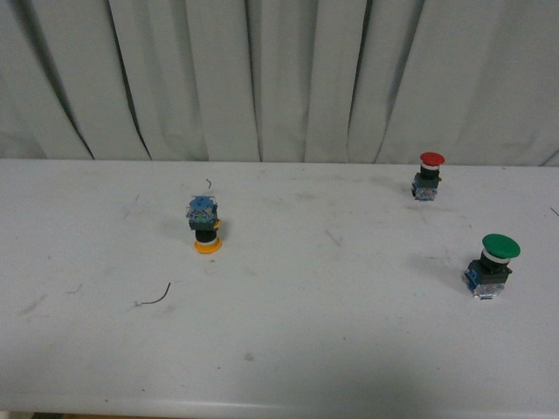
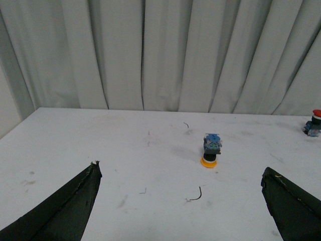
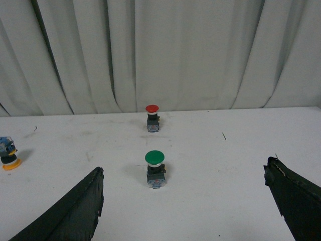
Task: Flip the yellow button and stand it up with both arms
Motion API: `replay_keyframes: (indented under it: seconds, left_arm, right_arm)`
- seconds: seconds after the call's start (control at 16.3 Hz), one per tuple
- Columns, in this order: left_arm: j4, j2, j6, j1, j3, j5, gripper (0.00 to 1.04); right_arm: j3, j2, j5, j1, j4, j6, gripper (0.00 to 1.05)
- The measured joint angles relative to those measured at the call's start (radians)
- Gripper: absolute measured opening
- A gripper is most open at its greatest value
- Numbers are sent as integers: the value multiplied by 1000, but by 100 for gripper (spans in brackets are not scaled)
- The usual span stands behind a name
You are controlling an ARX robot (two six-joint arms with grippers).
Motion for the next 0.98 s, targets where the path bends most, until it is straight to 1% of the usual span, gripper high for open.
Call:
replay_keyframes:
  seconds: [0.86, 0.92, 0.98]
  left_arm:
    - [0, 0, 0, 0, 0, 0, 98]
    - [-49, 8, -11, -8, 12, -24, 98]
    - [-233, 115, -72, -47, 91, -134, 98]
  right_arm:
    - [0, 0, 0, 0, 0, 0, 98]
    - [0, 0, 0, 0, 0, 0, 98]
    - [0, 0, 0, 0, 0, 0, 98]
